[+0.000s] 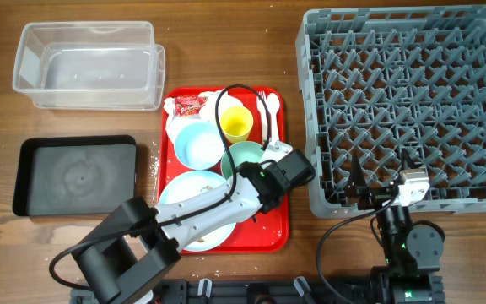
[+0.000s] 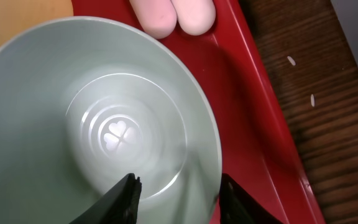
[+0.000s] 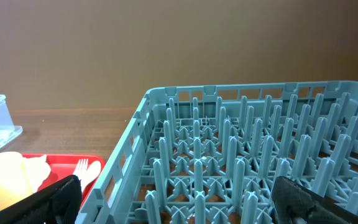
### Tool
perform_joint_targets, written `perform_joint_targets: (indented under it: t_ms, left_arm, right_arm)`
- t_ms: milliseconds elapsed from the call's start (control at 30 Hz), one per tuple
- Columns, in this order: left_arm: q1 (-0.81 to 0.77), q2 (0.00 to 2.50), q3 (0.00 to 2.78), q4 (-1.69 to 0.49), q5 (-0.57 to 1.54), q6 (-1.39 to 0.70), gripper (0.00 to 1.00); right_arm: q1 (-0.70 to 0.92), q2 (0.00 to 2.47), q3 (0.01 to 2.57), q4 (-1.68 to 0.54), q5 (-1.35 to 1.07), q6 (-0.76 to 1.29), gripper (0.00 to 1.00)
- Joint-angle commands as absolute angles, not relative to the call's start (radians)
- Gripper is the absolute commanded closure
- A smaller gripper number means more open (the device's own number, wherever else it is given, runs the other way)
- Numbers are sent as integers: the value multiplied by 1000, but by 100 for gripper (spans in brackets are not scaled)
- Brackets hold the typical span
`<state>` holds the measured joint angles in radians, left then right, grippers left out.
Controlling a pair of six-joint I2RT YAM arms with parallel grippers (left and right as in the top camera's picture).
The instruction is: Sort waste into correct bins and load items into the dishwasher rack
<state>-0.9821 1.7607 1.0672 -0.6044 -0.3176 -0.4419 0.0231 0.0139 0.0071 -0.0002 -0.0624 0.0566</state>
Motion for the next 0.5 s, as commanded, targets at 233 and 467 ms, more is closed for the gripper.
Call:
perform_joint_targets:
  t_ms: [233,467]
  left_arm:
    - [-984,1677,1107,-608,-338,-485,52]
    - [-984,1557,1107,-609,-339,-524,48]
  right_arm:
    - [25,10,5,2,-52,71,0]
    - [25,10,5,2,-52,71,0]
